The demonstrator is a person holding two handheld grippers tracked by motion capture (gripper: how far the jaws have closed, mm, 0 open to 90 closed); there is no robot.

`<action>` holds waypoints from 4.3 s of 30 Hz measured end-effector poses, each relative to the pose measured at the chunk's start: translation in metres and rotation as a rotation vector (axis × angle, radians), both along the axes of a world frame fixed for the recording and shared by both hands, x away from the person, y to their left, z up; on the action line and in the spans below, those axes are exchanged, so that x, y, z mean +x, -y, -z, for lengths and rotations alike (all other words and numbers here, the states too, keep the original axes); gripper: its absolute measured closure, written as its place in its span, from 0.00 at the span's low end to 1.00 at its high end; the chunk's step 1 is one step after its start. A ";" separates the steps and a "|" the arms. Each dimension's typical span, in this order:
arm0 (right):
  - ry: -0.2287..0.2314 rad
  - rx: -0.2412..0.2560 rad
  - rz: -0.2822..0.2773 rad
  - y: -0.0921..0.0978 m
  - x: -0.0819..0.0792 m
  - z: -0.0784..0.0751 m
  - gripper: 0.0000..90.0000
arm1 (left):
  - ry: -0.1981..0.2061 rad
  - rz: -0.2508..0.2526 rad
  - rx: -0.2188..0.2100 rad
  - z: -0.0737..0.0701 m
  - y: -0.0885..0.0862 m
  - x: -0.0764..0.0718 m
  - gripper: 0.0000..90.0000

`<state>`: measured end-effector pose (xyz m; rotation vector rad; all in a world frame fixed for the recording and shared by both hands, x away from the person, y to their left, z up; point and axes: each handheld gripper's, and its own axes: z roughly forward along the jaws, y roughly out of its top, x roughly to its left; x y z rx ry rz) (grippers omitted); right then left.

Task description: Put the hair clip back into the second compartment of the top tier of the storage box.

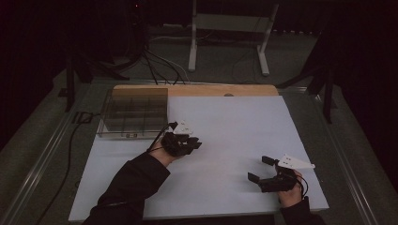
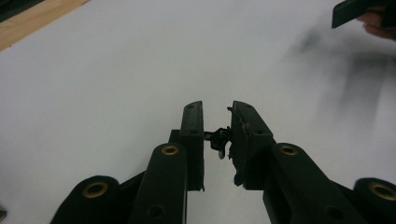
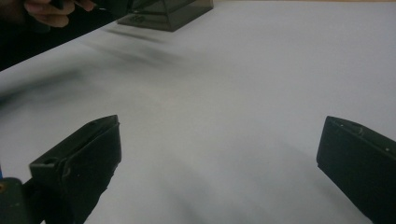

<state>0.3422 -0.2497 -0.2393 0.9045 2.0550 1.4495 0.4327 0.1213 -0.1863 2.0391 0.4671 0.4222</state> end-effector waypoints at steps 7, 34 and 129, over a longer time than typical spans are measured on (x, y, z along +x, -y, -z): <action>0.002 0.002 0.000 0.000 0.000 0.000 0.00 | -0.005 -0.011 -0.018 -0.007 -0.009 0.000 0.85; -0.001 0.000 0.002 0.000 0.000 0.000 0.00 | 0.012 -0.094 -0.050 -0.021 -0.048 0.002 0.85; -0.012 -0.003 -0.006 -0.001 0.001 0.001 0.00 | -0.099 -0.487 -0.236 0.013 -0.182 0.044 0.85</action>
